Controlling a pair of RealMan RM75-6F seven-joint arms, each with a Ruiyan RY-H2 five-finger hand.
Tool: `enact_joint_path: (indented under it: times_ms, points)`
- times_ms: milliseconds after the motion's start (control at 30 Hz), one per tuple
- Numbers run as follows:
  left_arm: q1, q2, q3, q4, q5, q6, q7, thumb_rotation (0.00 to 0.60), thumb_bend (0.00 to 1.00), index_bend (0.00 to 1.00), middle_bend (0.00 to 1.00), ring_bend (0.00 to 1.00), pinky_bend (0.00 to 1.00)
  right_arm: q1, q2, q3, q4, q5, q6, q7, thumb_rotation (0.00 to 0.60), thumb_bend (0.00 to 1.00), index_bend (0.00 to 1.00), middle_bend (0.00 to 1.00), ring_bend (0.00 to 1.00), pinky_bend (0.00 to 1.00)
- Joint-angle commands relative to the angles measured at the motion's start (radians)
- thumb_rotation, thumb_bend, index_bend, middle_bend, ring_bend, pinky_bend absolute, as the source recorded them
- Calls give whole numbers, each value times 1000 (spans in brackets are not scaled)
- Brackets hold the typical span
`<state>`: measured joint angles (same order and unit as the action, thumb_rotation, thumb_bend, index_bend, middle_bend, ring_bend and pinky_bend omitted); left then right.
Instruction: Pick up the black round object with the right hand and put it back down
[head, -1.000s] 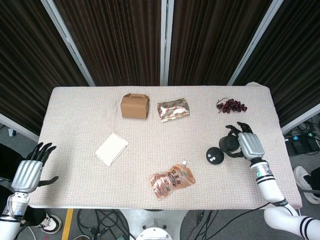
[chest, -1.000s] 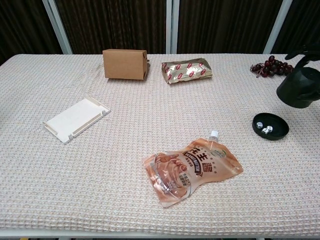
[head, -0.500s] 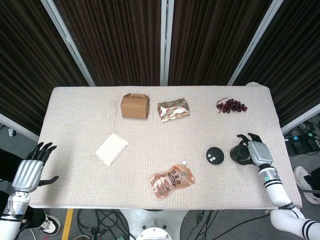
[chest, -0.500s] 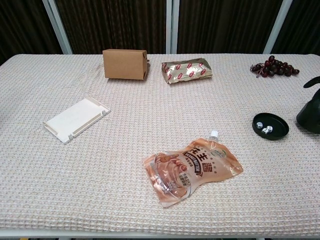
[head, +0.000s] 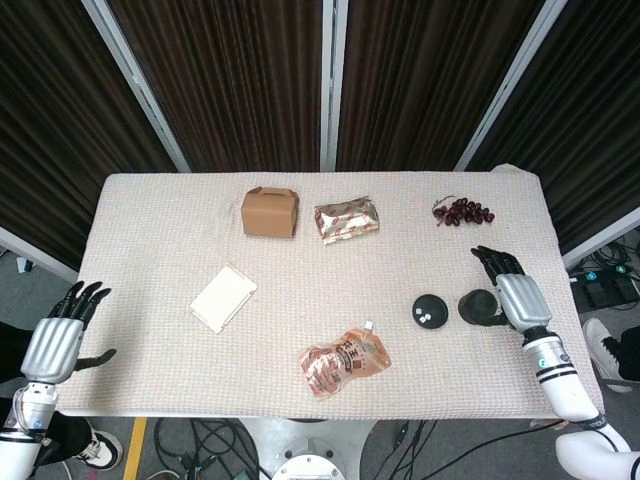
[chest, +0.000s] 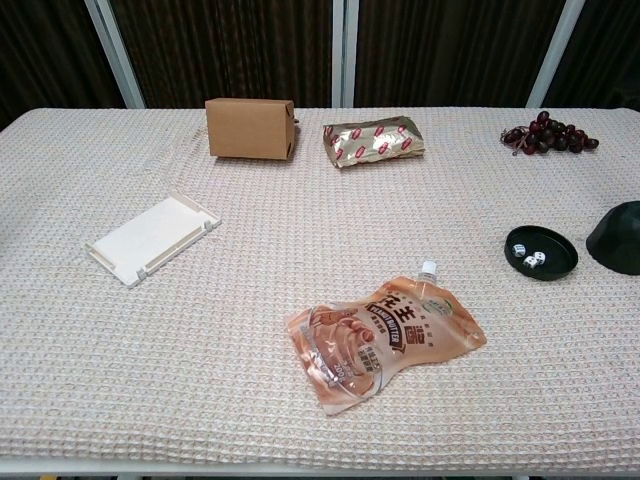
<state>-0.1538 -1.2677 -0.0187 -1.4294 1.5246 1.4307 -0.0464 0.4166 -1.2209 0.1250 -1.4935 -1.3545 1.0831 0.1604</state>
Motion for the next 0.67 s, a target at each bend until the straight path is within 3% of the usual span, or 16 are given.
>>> enact_joint_path:
  times_ms: [33, 167, 333, 667]
  points:
    - [1, 6, -2, -8, -1, 2, 8, 600, 24, 133, 67, 0, 221, -49, 44, -44, -52, -143, 132, -61, 600, 0, 0, 27, 0, 0]
    - [3, 11, -2, -13, -7, 1, 15, 600, 23, 133, 67, 0, 220, -118, 24, -101, -41, -221, 247, -204, 600, 0, 0, 20, 0, 0]
    - [0, 9, -7, -12, -6, 4, 14, 600, 24, 133, 67, 0, 220, -184, -32, -126, -9, -231, 327, -354, 600, 0, 0, 16, 0, 0]
    - [3, 0, -6, -3, 0, 13, 9, 600, 23, 133, 67, 0, 219, -224, -48, -130, 9, -219, 357, -317, 600, 0, 0, 16, 0, 0]
